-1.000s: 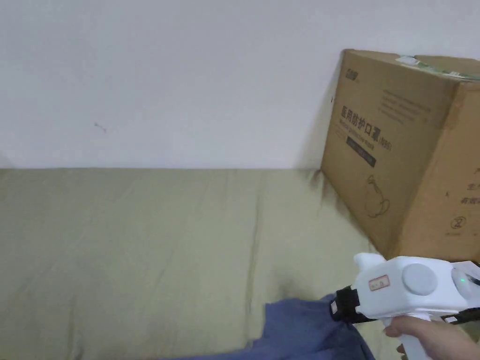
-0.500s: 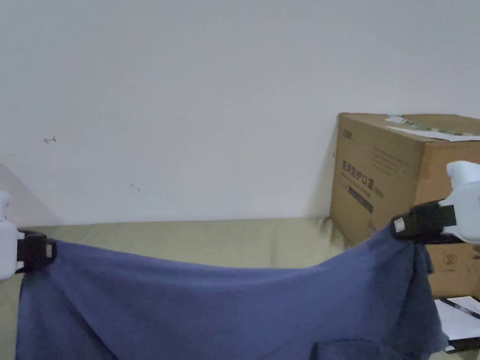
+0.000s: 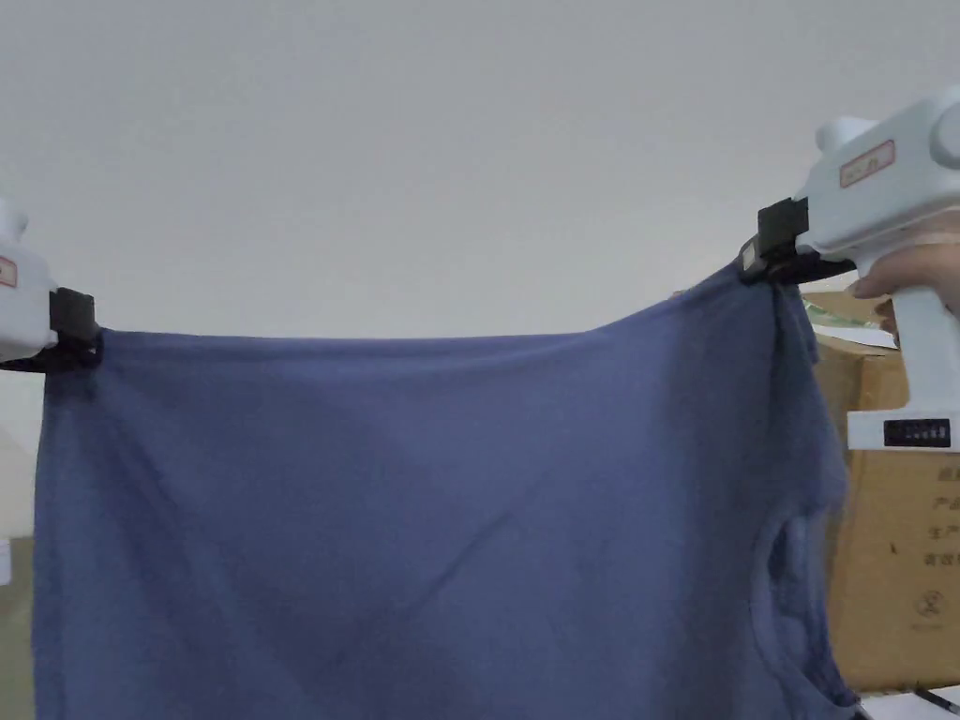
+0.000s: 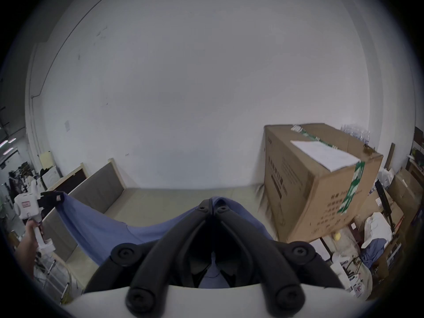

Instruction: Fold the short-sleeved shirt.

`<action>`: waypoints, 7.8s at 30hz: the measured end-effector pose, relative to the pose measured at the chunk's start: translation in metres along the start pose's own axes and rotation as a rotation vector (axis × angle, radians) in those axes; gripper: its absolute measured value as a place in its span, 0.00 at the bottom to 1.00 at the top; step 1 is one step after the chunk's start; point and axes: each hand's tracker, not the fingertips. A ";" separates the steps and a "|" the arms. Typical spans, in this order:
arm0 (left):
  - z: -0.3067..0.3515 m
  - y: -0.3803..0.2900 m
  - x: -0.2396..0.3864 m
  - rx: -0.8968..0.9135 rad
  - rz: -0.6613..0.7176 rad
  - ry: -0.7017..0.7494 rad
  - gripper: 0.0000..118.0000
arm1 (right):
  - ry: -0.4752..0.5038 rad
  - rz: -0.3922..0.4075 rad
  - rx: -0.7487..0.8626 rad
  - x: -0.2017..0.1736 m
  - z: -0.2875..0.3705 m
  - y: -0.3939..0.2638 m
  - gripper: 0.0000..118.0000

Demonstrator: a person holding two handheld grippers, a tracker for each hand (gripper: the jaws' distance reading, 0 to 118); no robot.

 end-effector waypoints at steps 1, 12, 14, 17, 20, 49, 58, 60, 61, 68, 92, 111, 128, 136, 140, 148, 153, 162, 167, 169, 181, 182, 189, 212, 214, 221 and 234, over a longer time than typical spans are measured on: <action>-0.011 0.008 0.000 0.002 0.007 0.001 0.00 | -0.004 -0.002 0.006 -0.001 -0.010 0.008 0.00; -0.146 0.040 0.010 0.082 0.024 0.032 0.00 | -0.110 0.068 0.173 -0.007 -0.126 0.042 0.00; -0.172 0.022 0.011 0.067 0.026 0.038 0.00 | -0.117 0.066 0.174 -0.002 -0.149 0.021 0.00; -0.215 -0.027 0.013 -0.036 -0.006 0.064 0.00 | -0.118 0.026 0.097 0.007 -0.185 -0.036 0.00; -0.255 -0.102 0.011 -0.181 -0.003 0.066 0.00 | -0.131 -0.040 -0.070 0.022 -0.232 -0.118 0.00; 0.062 -0.471 -0.046 -0.662 -0.003 -0.104 0.00 | 0.023 -0.130 -0.687 0.087 0.119 -0.527 0.00; 0.082 -0.495 -0.029 -0.709 -0.094 -0.085 0.00 | -0.114 0.068 -0.854 0.071 0.113 -0.540 0.00; 0.079 -0.498 -0.026 -0.725 -0.116 -0.057 0.00 | -0.120 0.081 -0.884 0.066 0.100 -0.548 0.00; 0.076 -0.499 -0.027 -0.736 -0.114 -0.054 0.00 | -0.125 0.091 -0.901 0.066 0.094 -0.554 0.00; 0.079 -0.496 -0.025 -0.702 -0.192 -0.037 1.00 | -0.145 0.166 -0.902 0.059 0.090 -0.556 0.72; 0.148 -0.416 -0.029 -0.623 0.220 -0.134 0.00 | 0.074 0.094 -0.012 -0.045 0.215 -0.469 0.00; 0.089 -0.535 -0.033 -0.795 -0.170 -0.009 0.47 | 0.110 0.064 -0.194 -0.057 0.189 -0.489 0.00; 0.146 -0.483 -0.023 -0.494 0.078 -0.064 0.04 | -0.066 -0.150 -0.713 0.078 0.115 -0.557 0.93; 0.141 -0.486 -0.019 -0.525 0.090 -0.036 0.04 | -0.065 0.067 -0.816 0.068 0.095 -0.580 0.23; 0.141 -0.488 -0.021 -0.541 0.104 -0.025 0.04 | -0.043 0.046 -0.763 0.066 0.107 -0.573 0.07; 0.133 -0.467 -0.020 -0.477 0.133 -0.042 0.04 | 0.006 -0.138 -0.540 0.073 0.138 -0.522 0.07; 0.071 -0.424 -0.022 -0.467 0.154 -0.039 0.04 | 0.012 -0.153 -0.517 0.074 0.097 -0.465 0.07; -0.077 -0.425 -0.031 -0.625 0.210 0.023 0.04 | -0.098 -0.226 -0.658 0.093 -0.082 -0.456 0.07; -0.102 -0.446 -0.028 -0.627 0.221 0.071 0.92 | -0.205 -0.246 -0.603 0.094 -0.120 -0.484 0.94; -0.092 -0.449 -0.027 -0.553 0.215 0.068 0.99 | -0.194 -0.249 -0.550 0.089 -0.111 -0.491 0.97; 0.075 -0.428 0.008 -0.205 0.127 -0.093 0.57 | -0.002 -0.218 -0.103 0.017 0.084 -0.467 0.52; 0.095 -0.432 0.011 -0.158 0.110 -0.078 0.26 | 0.011 -0.201 -0.055 0.007 0.104 -0.468 0.24; 0.136 -0.434 0.011 -0.177 0.045 -0.047 0.00 | 0.049 -0.084 -0.034 -0.024 0.153 -0.482 0.00; -0.089 -0.486 -0.032 -0.906 0.013 0.161 0.97 | 0.133 0.039 -0.192 -0.055 0.124 -0.488 0.00; -0.077 -0.476 -0.025 -0.866 -0.015 0.145 0.75 | 0.133 0.016 -0.199 -0.052 0.123 -0.487 0.00; -0.054 -0.460 -0.029 -0.824 -0.002 0.017 0.05 | 0.128 -0.048 -0.184 -0.034 0.125 -0.480 0.00; -0.013 -0.423 -0.030 -0.638 0.089 -0.014 0.04 | 0.017 -0.272 -0.671 0.101 -0.003 -0.455 0.40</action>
